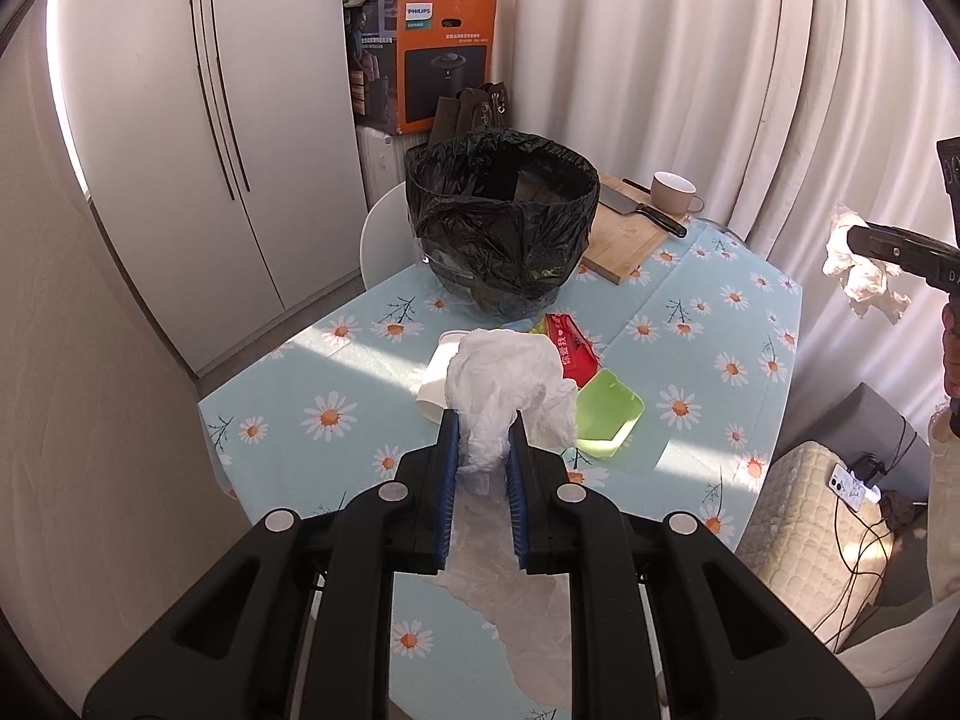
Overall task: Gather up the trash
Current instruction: 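Lift both held tissues and carry them toward the black bin, then open both grippers over the black bin to drop the tissues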
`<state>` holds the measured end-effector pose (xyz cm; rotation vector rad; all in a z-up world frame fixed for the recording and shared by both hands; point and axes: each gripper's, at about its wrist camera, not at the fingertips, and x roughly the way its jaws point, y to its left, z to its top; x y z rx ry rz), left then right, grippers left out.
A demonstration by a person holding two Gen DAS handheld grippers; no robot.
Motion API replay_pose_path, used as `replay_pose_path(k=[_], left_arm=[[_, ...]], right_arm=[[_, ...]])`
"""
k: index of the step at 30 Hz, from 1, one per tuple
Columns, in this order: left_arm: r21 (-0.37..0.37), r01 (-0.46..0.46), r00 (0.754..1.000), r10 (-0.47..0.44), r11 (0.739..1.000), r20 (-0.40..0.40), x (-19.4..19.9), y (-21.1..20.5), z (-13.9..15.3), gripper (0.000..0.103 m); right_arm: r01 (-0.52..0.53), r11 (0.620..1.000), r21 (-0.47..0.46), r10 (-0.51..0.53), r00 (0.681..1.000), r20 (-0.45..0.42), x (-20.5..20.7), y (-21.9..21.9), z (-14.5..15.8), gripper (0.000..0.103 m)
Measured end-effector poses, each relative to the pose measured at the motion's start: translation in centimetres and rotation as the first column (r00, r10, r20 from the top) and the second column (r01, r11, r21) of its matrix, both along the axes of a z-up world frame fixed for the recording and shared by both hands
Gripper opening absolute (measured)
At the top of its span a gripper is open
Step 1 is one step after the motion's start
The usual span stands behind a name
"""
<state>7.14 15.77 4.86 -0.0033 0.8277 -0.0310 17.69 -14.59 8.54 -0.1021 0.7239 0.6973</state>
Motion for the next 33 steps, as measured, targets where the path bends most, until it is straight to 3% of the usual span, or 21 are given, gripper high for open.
replay_pose_path(k=[13,17,23,29,33], left_arm=[[-0.006,0.080,0.997,-0.080,0.997,-0.016,5.4,3.4,-0.7,0.016],[-0.037,0.088,0.996,-0.088,0.995,-0.001,6.2,4.0,0.0,0.016],[-0.104,0.066,0.998,-0.064,0.992,0.027,7.4,5.1,1.6,0.016],[-0.105,0.017,0.999,-0.013,0.994,0.032,9.0,5.2,3.6,0.016],[-0.079,-0.045,0.999,0.045,0.996,-0.005,10.6,4.9,4.2,0.016]], right_arm=[[-0.022,0.999,0.027,0.022,1.000,-0.005,1.3,4.7,0.2,0.041],[-0.047,0.999,-0.002,0.047,0.999,0.013,2.0,6.7,0.4,0.041],[-0.123,0.992,0.003,0.123,0.992,0.034,4.0,9.0,1.3,0.041],[-0.196,0.981,0.018,0.195,0.980,0.022,8.4,10.6,2.2,0.041],[-0.238,0.970,0.048,0.237,0.971,0.022,11.8,11.0,2.7,0.041]])
